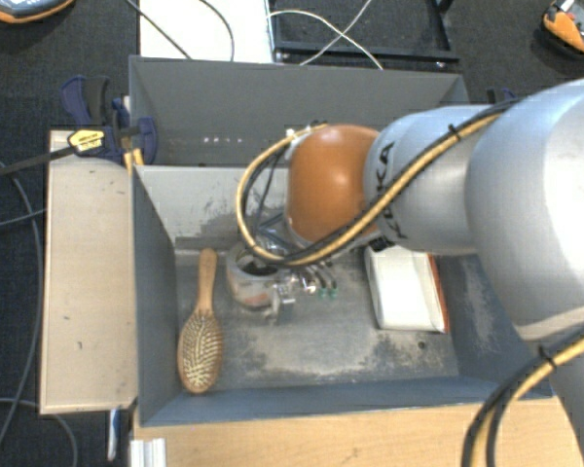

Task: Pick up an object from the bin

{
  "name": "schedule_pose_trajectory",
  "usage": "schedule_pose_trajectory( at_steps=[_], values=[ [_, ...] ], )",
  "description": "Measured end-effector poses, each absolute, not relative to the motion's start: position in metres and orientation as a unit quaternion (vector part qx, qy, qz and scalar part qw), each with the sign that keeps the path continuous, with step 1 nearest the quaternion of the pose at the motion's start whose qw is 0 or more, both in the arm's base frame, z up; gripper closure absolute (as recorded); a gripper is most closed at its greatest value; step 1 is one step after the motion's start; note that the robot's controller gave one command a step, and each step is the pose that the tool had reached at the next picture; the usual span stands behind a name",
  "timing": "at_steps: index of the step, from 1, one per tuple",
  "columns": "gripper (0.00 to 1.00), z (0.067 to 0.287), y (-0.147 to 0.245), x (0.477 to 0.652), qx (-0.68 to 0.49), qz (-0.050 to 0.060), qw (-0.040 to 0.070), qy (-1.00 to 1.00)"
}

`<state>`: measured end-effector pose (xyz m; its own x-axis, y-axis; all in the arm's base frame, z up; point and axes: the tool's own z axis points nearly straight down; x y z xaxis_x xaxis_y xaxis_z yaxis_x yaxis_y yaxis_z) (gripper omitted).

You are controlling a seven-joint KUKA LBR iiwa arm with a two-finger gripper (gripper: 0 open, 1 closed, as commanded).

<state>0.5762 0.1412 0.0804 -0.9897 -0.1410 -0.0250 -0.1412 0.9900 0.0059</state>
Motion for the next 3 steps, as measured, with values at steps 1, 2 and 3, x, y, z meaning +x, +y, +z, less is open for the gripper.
schedule_pose_trajectory(
  at_steps=[1,2,3],
  values=[
    [0.00,0.0757,0.1373,0.5806,-0.051,0.005,0.012,0.999],
    [1.00,0.0768,0.1381,0.5765,-0.094,0.006,0.023,0.995],
    [1.00,0.0770,0.1381,0.5763,-0.094,0.006,0.022,0.995]
  ],
)
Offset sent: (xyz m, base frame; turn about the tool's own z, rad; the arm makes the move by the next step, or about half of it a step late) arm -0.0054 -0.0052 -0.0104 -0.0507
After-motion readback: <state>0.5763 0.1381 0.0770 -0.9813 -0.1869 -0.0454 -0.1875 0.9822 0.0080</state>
